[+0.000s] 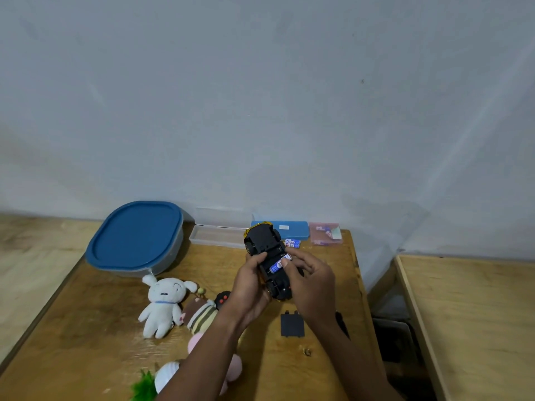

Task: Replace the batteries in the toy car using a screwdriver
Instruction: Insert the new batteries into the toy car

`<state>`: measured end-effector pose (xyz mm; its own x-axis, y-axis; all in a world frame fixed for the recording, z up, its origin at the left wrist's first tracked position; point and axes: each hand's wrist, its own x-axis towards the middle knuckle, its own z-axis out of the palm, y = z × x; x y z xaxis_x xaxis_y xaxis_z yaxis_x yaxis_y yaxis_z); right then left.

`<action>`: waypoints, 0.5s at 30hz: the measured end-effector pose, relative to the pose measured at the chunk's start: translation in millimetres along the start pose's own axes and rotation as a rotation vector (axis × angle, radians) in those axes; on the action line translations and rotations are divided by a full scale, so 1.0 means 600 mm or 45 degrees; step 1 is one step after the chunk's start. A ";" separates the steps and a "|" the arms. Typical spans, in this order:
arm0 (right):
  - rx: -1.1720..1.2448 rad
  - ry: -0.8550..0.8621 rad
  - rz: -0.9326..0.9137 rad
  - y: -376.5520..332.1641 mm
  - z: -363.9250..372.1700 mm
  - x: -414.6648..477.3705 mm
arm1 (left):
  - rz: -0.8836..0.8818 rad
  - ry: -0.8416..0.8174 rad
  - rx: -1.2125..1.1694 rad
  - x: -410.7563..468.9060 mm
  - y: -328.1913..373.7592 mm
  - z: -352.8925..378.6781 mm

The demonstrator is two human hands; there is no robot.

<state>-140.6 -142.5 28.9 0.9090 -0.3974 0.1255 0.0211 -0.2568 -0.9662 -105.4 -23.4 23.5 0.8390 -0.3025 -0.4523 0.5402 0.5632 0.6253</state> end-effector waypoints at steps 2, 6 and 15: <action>-0.068 0.016 -0.081 0.001 0.004 0.002 | 0.013 0.006 -0.019 0.003 0.002 0.000; -0.135 0.050 -0.156 0.001 0.008 0.011 | 0.021 0.037 -0.013 0.013 0.006 0.000; -0.847 0.033 -0.557 0.049 0.013 0.005 | -0.052 0.150 0.005 0.036 -0.003 -0.032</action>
<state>-134.1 -144.1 -0.7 0.8654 -0.1573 0.4758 0.1135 -0.8632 -0.4919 -89.3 -16.1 0.3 0.8027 -0.2325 -0.5492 0.5743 0.5493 0.6070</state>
